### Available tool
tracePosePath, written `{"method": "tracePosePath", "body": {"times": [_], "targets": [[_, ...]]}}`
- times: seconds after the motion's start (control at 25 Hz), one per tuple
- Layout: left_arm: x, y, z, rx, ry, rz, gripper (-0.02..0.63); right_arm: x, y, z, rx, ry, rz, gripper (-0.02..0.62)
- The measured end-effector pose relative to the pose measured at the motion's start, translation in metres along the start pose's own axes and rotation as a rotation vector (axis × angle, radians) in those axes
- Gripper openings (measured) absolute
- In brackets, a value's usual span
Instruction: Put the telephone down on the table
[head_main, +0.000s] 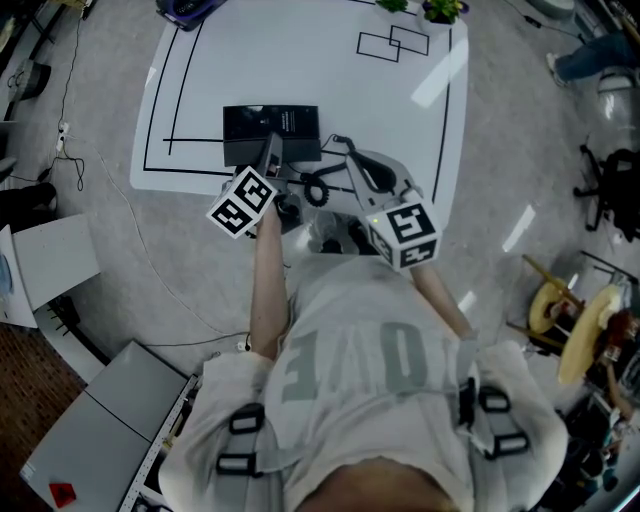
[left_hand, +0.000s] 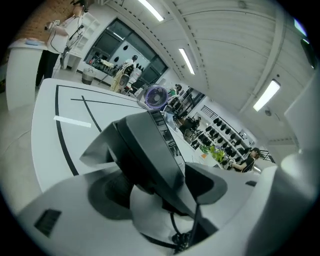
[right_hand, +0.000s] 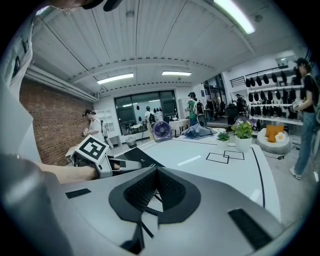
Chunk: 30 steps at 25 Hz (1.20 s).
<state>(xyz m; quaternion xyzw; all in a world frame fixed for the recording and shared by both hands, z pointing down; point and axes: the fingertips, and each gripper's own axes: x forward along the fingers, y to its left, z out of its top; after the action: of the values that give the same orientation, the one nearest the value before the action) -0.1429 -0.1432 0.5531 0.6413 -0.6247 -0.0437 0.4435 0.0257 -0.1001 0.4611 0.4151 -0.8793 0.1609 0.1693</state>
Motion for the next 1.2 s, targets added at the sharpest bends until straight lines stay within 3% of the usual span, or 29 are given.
{"method": "tracePosePath", "body": {"times": [0.52,1.2], "targets": [[-0.017,-0.005,-0.011,0.023,0.001,-0.006,0.297,-0.015,0.013,-0.007,-0.011,-0.007,0.005,0.008],[-0.038,0.005,-0.026,0.153,0.032,0.048,0.296,-0.014,0.037,-0.016,-0.032,0.012,0.05,0.008]]}}
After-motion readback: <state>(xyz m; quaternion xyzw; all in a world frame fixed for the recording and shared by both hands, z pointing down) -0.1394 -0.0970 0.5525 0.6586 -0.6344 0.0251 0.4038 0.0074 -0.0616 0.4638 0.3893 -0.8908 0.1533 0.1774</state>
